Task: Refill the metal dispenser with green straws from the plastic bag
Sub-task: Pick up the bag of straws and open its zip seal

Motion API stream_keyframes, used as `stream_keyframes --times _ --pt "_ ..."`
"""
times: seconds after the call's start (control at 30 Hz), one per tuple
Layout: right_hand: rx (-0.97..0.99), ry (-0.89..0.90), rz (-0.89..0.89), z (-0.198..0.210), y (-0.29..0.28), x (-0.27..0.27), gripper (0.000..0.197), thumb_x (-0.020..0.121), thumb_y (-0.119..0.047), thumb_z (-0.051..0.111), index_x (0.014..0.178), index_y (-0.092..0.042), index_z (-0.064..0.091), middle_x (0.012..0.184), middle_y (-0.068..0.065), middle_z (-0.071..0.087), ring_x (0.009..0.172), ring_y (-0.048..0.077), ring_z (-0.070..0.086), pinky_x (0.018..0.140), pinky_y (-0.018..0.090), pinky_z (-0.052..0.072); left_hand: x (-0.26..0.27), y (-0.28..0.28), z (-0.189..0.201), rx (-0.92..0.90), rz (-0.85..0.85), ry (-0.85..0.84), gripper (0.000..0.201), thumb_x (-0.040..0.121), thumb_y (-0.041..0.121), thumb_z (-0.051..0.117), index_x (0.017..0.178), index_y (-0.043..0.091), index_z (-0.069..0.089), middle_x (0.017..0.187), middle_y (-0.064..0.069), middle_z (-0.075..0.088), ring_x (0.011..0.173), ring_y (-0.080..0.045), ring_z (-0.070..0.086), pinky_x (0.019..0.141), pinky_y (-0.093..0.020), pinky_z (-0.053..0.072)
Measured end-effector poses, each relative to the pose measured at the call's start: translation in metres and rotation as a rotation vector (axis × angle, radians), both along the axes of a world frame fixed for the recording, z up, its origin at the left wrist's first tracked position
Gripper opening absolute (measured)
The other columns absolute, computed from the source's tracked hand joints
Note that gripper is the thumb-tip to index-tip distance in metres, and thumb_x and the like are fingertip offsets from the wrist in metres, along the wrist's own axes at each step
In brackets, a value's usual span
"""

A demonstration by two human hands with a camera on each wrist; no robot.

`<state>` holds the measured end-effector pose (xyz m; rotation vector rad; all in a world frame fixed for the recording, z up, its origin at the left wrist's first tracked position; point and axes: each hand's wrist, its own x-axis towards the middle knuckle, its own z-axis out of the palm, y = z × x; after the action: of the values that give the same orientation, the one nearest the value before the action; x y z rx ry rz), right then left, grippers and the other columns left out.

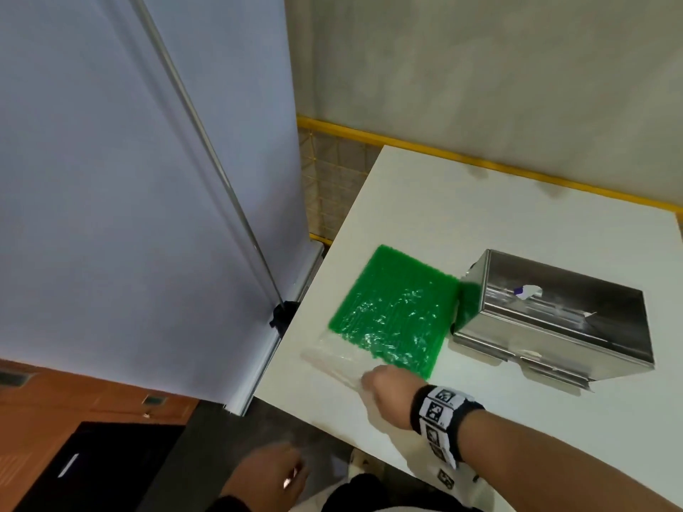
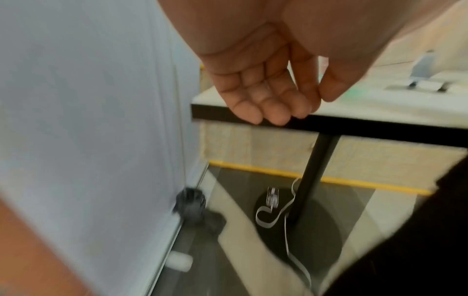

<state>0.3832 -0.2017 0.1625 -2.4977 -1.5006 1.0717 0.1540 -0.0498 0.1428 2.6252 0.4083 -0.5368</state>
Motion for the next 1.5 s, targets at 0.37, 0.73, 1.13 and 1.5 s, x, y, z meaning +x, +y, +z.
stream_keyframes --times 0.37,0.73,1.13,1.5 --pt "0.769 0.62 -0.738 0.157 0.0 0.067 0.006 0.09 0.0 0.066 0.087 0.001 0.071 0.071 0.01 0.061 0.06 0.017 0.052 0.06 0.029 0.045 0.151 0.002 0.168 -0.191 -0.007 -0.723 0.023 0.104 0.031 0.048 0.093 0.022 0.066 0.084 0.015 0.062 0.077 -0.004 0.056 0.071 -0.023 0.045" --pt "0.965 0.777 -0.877 0.204 -0.049 0.063 0.022 0.085 -0.003 0.071 0.104 0.008 0.068 0.091 0.026 0.067 0.082 0.033 0.062 0.08 0.044 0.051 0.229 -0.052 0.199 -1.014 0.367 -0.54 0.037 0.105 0.026 0.049 0.082 0.002 0.067 0.06 -0.007 0.063 0.053 -0.021 0.058 0.056 -0.034 0.054" --pt "0.73 0.815 -1.057 0.205 -0.066 0.063 0.033 0.095 -0.033 0.065 0.096 0.0 0.06 0.077 0.018 0.063 0.064 0.029 0.062 0.061 0.035 0.055 0.225 -0.06 0.186 -0.801 -0.002 -0.52 0.027 0.094 0.033 0.059 0.073 0.016 0.059 0.067 -0.007 0.067 0.064 -0.027 0.06 0.071 -0.049 0.055" --pt "0.851 0.8 -0.987 0.196 -0.071 0.063 0.026 0.095 -0.009 0.064 0.103 0.015 0.059 0.081 0.024 0.072 0.066 0.026 0.071 0.061 0.03 0.058 0.217 -0.062 0.185 -0.921 0.042 -0.537 0.025 0.105 0.006 0.048 0.081 0.003 0.053 0.066 0.001 0.059 0.058 -0.001 0.06 0.06 -0.019 0.047"
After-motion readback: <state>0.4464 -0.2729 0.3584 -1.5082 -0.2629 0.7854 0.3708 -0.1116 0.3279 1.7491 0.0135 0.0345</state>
